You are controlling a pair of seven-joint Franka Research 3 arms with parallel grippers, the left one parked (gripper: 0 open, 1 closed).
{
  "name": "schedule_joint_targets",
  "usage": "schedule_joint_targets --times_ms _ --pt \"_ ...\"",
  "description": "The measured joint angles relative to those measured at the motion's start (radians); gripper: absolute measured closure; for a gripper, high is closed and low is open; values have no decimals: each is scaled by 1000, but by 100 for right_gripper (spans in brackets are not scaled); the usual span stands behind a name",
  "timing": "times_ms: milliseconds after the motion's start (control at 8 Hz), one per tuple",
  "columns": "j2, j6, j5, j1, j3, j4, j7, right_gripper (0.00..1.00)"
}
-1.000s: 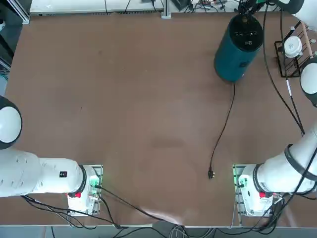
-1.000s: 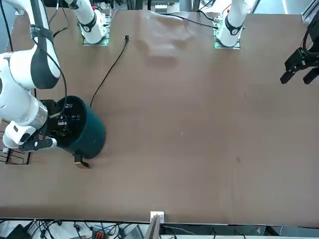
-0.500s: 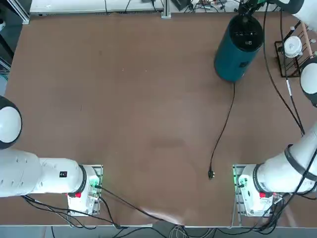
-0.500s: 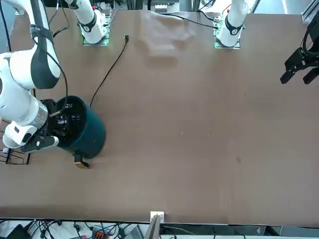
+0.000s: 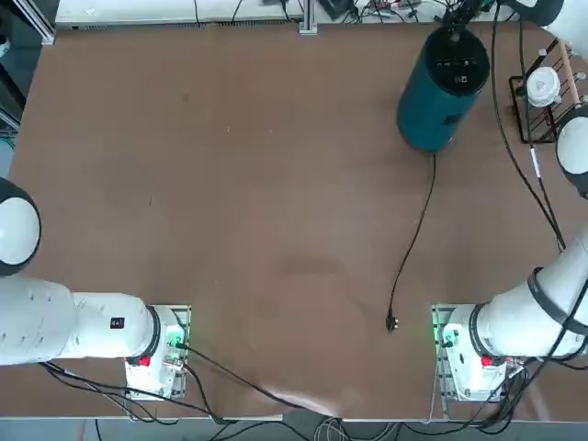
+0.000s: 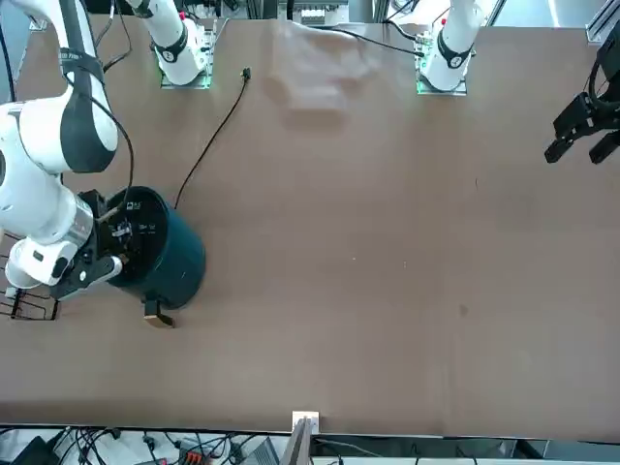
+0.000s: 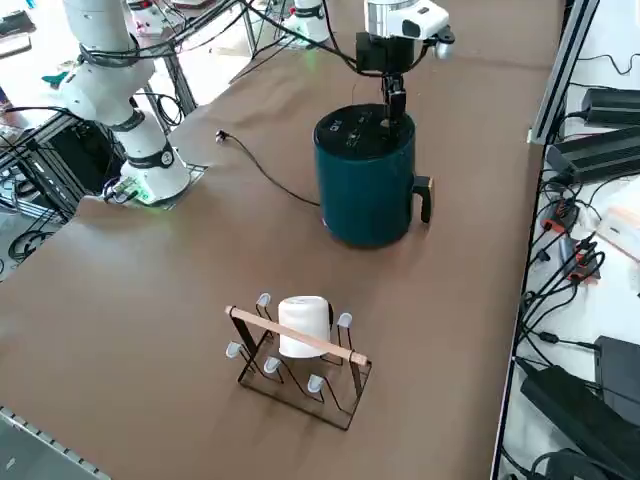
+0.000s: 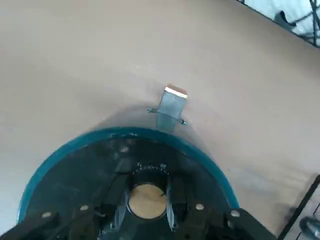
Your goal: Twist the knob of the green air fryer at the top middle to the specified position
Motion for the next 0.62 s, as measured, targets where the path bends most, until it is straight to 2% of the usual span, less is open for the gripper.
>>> schedule_joint_targets --times_ms 625 --pt "1 0 -1 1 0 0 -145 55"
